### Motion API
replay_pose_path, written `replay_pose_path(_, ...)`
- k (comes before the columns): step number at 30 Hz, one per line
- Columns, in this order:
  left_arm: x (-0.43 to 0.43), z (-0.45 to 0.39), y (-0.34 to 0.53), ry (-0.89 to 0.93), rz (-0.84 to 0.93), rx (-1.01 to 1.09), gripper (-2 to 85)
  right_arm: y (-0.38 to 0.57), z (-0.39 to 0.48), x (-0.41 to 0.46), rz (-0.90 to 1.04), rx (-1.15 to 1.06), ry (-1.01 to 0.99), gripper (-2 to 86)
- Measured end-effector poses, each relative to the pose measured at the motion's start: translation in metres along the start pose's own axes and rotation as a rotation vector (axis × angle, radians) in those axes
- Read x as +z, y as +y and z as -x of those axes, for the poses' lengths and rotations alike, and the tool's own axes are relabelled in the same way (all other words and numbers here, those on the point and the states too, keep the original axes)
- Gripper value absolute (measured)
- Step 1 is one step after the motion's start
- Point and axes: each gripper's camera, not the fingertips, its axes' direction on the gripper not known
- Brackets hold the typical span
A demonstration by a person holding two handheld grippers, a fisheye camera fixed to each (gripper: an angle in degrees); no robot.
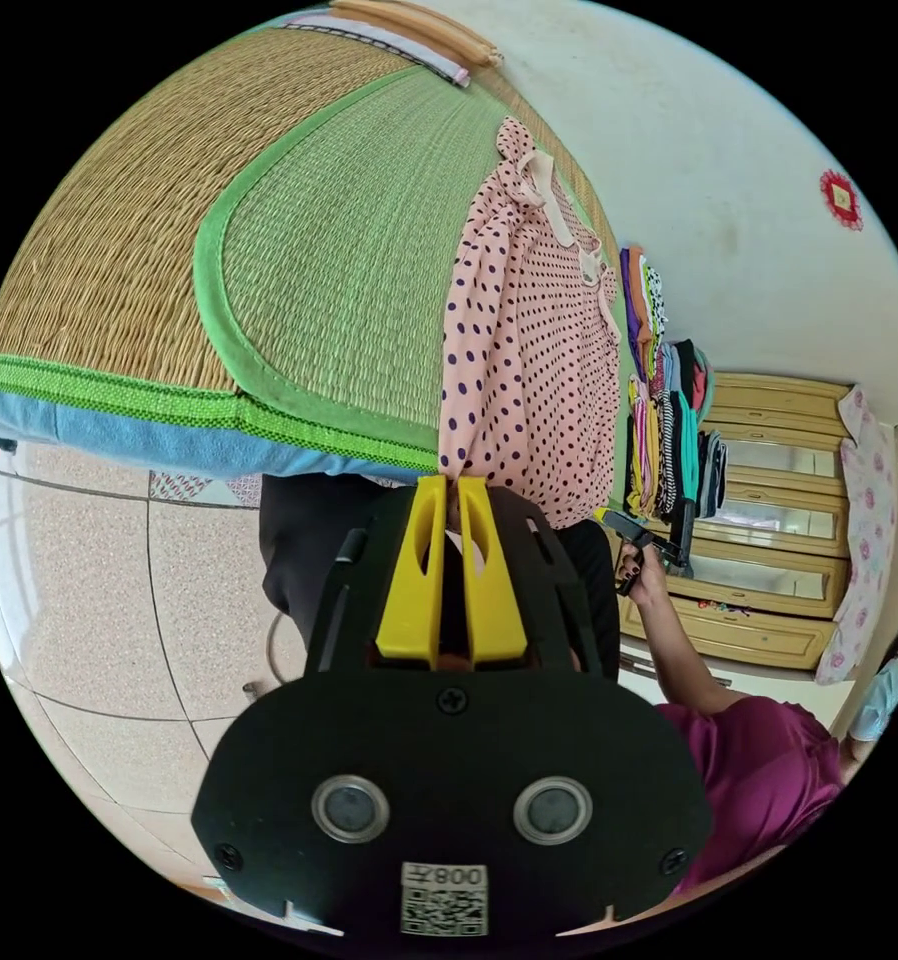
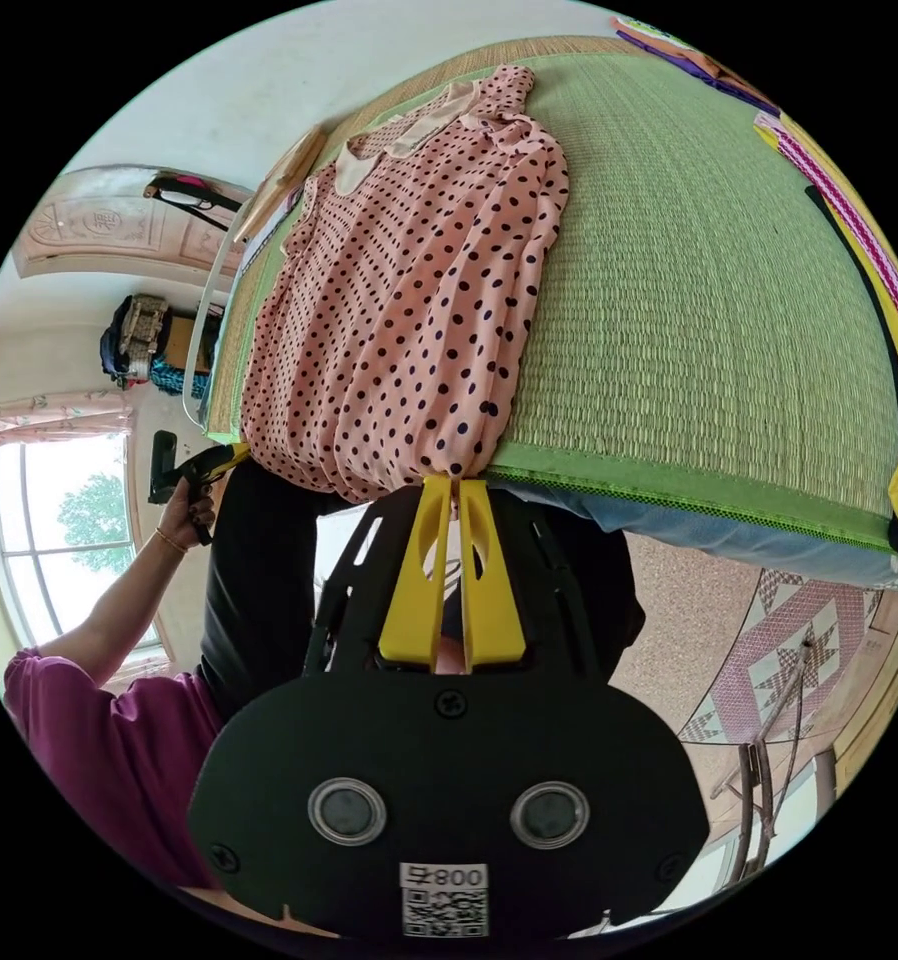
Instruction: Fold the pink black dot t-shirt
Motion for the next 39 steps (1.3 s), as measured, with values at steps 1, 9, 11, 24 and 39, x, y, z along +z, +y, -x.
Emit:
replay_pose_path(1,-0.006,0.002,0.008,0.009,-0.006,0.000,1.6,0.004,-0.003,-0.003,-0.006,-0.005,-0.013,1.7)
replay_pose_path(9,-0.052,0.001,0.056,0.101,-0.065,0.037,0.7,0.042,-0.023,-0.033,-0.045,-0.042,-0.089,0.5)
replay_pose_path(11,-0.064,0.000,0.068,0.119,-0.075,0.049,0.7,0.057,-0.029,-0.050,-0.073,-0.051,-0.121,0.4)
replay_pose_path(24,-0.142,-0.003,0.159,0.234,-0.137,0.113,0.7,0.150,-0.055,-0.120,-0.170,-0.109,-0.248,0.3)
replay_pose_path(39,-0.196,0.003,0.231,0.349,-0.163,0.142,0.6,0.236,-0.071,-0.154,-0.273,-0.161,-0.360,0.3)
